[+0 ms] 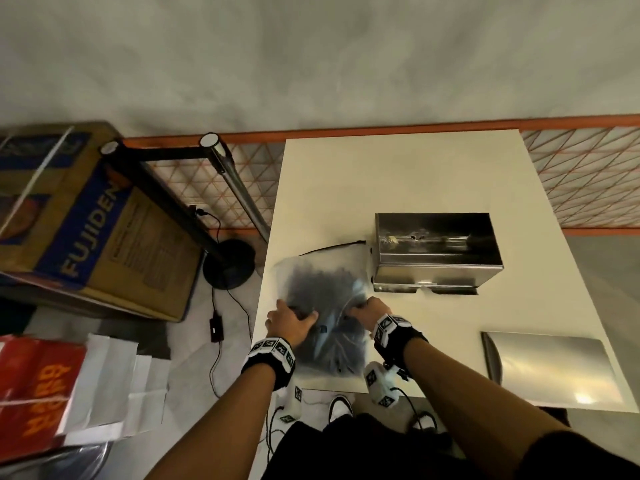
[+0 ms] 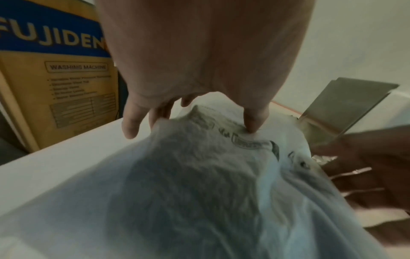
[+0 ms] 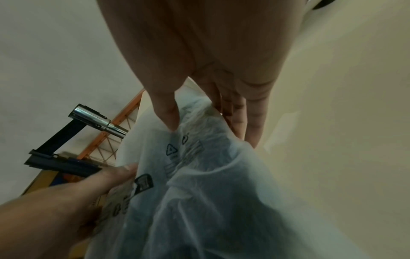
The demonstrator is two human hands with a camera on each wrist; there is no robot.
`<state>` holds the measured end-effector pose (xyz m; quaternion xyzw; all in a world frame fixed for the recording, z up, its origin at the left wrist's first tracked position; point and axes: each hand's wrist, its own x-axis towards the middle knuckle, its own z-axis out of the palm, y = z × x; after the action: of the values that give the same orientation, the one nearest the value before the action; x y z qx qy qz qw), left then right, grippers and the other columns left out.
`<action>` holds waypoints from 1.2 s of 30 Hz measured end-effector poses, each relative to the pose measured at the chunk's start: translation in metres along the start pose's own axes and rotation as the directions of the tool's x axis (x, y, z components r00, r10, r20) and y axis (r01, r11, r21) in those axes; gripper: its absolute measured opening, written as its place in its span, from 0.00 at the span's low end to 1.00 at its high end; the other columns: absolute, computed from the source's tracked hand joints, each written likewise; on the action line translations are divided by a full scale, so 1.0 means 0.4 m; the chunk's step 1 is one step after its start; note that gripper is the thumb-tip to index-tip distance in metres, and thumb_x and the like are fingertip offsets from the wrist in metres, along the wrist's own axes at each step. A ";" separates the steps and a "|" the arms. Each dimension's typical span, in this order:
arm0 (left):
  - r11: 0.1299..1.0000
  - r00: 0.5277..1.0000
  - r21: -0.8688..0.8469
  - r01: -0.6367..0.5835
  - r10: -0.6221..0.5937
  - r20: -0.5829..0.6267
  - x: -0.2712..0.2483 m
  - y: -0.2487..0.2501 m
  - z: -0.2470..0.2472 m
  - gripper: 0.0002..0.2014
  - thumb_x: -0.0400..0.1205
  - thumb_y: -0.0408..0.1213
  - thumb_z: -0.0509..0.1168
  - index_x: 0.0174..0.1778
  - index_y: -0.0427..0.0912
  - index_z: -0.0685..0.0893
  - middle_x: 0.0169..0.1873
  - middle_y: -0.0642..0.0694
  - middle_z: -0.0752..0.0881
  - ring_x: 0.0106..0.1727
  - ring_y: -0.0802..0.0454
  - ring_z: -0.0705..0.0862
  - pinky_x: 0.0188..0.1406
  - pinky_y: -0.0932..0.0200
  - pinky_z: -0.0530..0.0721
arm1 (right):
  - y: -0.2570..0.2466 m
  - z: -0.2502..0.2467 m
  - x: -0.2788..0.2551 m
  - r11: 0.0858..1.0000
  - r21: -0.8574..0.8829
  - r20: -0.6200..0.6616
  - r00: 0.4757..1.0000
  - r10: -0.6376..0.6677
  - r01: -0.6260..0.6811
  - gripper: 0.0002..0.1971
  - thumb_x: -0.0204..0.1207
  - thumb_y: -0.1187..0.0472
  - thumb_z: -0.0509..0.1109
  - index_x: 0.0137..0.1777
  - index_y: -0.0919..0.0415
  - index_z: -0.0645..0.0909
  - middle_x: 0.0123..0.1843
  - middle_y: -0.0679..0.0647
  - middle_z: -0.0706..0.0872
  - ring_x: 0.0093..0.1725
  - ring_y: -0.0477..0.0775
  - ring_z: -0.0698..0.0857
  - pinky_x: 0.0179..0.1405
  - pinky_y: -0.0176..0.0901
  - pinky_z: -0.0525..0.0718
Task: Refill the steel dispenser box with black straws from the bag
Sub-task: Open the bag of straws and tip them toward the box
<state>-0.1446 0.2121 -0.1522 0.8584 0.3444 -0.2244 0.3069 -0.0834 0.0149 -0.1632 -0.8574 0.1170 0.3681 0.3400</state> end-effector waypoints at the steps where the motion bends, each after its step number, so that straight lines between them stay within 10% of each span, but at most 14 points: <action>1: 1.000 1.000 0.008 -0.003 0.003 0.006 0.002 -0.004 0.001 0.53 0.77 0.63 0.75 0.88 0.37 0.55 0.78 0.27 0.69 0.80 0.26 0.68 0.80 0.35 0.71 | -0.009 0.008 0.000 1.000 -0.011 -0.012 1.000 0.000 0.000 0.29 0.73 0.43 0.75 0.64 0.64 0.81 0.60 0.62 0.87 0.56 0.66 0.87 0.42 0.44 0.79; 9: 0.969 0.999 -0.249 0.004 0.005 0.038 0.012 0.011 -0.032 0.50 0.74 0.57 0.81 0.83 0.33 0.64 0.73 0.36 0.81 0.73 0.34 0.81 0.73 0.48 0.80 | -0.028 0.038 -0.008 0.986 0.147 0.058 0.994 -0.093 0.084 0.17 0.69 0.49 0.81 0.51 0.53 0.81 0.51 0.53 0.88 0.52 0.56 0.85 0.50 0.45 0.82; 14: 0.905 0.988 -0.423 -0.048 0.105 0.111 -0.001 -0.002 -0.026 0.48 0.59 0.76 0.79 0.69 0.48 0.84 0.60 0.48 0.92 0.60 0.48 0.91 0.67 0.43 0.87 | -0.046 0.001 -0.041 0.926 0.311 0.179 0.944 -0.278 0.214 0.32 0.63 0.59 0.85 0.67 0.62 0.80 0.62 0.56 0.88 0.59 0.55 0.86 0.64 0.49 0.83; 19: 0.847 0.935 -0.516 -0.128 0.276 0.222 -0.105 0.039 -0.058 0.28 0.74 0.61 0.80 0.67 0.53 0.88 0.56 0.53 0.94 0.59 0.52 0.91 0.64 0.43 0.89 | -0.041 -0.070 -0.082 0.843 0.464 0.203 0.894 -0.400 0.272 0.43 0.51 0.65 0.88 0.68 0.61 0.73 0.59 0.63 0.89 0.59 0.64 0.88 0.61 0.67 0.86; 23: 0.819 0.924 -0.506 -0.270 0.368 0.102 -0.148 0.073 -0.057 0.21 0.73 0.48 0.84 0.59 0.44 0.91 0.50 0.48 0.95 0.54 0.54 0.93 0.60 0.51 0.91 | -0.041 -0.142 -0.149 0.757 0.476 0.073 0.838 -0.541 0.447 0.46 0.58 0.76 0.85 0.76 0.57 0.69 0.65 0.56 0.86 0.64 0.53 0.86 0.62 0.51 0.87; 28: 0.757 0.857 -0.507 -0.412 0.511 0.065 -0.211 0.132 -0.062 0.19 0.73 0.37 0.85 0.58 0.49 0.90 0.54 0.52 0.94 0.60 0.58 0.91 0.64 0.58 0.87 | 0.012 -0.218 -0.216 0.776 0.393 0.004 0.843 -0.538 0.493 0.20 0.69 0.76 0.78 0.58 0.60 0.82 0.46 0.46 0.88 0.41 0.33 0.86 0.45 0.36 0.83; 32: 0.653 0.783 -0.573 -0.495 0.622 0.032 -0.248 0.203 -0.068 0.30 0.72 0.35 0.85 0.70 0.45 0.83 0.61 0.52 0.91 0.67 0.54 0.87 0.71 0.52 0.84 | 0.076 -0.280 -0.264 0.741 0.452 -0.084 0.850 -0.520 0.498 0.10 0.72 0.71 0.78 0.51 0.62 0.87 0.48 0.60 0.91 0.47 0.52 0.88 0.49 0.49 0.88; 36: 0.600 0.719 -0.583 -0.548 0.694 0.038 -0.279 0.276 -0.068 0.32 0.73 0.27 0.83 0.70 0.48 0.79 0.61 0.57 0.90 0.67 0.61 0.86 0.68 0.62 0.84 | 0.146 -0.328 -0.293 0.734 0.369 -0.261 0.821 -0.507 0.570 0.11 0.66 0.56 0.82 0.47 0.59 0.89 0.42 0.59 0.92 0.42 0.51 0.89 0.44 0.60 0.89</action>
<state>-0.1333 0.1168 -0.0251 0.7655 0.0252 -0.1082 0.6338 -0.1196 -0.1217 -0.0436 -0.7812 -0.0346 0.1561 0.6035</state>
